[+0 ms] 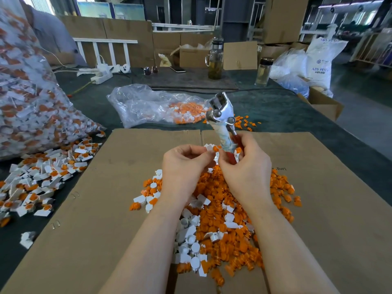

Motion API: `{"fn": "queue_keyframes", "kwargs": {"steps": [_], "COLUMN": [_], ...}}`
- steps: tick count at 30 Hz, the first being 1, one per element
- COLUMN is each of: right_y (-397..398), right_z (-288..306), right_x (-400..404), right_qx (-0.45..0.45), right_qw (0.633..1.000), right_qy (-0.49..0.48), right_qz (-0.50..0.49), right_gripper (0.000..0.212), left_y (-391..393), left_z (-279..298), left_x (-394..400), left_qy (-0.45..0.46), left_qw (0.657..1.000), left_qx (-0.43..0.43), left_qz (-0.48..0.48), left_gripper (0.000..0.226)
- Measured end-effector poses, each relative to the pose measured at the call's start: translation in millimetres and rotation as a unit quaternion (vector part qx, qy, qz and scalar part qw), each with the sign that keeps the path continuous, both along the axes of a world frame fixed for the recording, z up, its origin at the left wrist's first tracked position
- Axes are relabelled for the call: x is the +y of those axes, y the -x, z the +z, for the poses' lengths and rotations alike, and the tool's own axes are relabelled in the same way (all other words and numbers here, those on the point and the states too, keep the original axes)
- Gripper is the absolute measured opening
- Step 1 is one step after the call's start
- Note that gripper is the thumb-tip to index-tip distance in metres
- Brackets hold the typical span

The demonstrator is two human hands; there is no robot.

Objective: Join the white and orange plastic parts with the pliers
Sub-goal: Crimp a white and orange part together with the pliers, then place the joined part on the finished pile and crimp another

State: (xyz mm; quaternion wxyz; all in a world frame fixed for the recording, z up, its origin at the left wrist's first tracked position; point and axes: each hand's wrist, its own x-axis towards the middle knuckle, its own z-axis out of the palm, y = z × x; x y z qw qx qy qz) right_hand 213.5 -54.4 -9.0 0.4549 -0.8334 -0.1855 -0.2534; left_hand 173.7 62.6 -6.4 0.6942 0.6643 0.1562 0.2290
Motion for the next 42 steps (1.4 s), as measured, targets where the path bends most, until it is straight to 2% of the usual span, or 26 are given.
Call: {"fn": "queue_keyframes", "kwargs": {"steps": [14,22,37,42], "right_y": [0.8,-2.5,-1.1,-0.3], "right_z": [-1.6,-1.9,1.7,8.7], "right_x": [0.6,1.2,-1.3,-7.4], "right_qx": [-0.054,0.04,0.056,0.101], "right_qw": [0.998,0.992,0.992,0.981], "right_qy": [0.031,-0.095,-0.058,-0.062], "right_qz": [0.0,0.067,0.095,0.155], "right_gripper": [0.033,0.03,0.026,0.019], "left_y": [1.5,1.5,-0.7,-0.7], "left_z": [2.6,2.8,-1.6,-0.7], "left_x": [0.5,-0.8,-1.6,2.6], "left_qy": [-0.016,-0.009,-0.048,-0.059], "left_qw": [1.0,1.0,0.998,0.996], "left_qx": [-0.002,-0.02,-0.019,-0.031], "left_qz": [0.001,0.005,0.041,0.059], "left_gripper": [0.007,0.008,0.015,0.012]}}
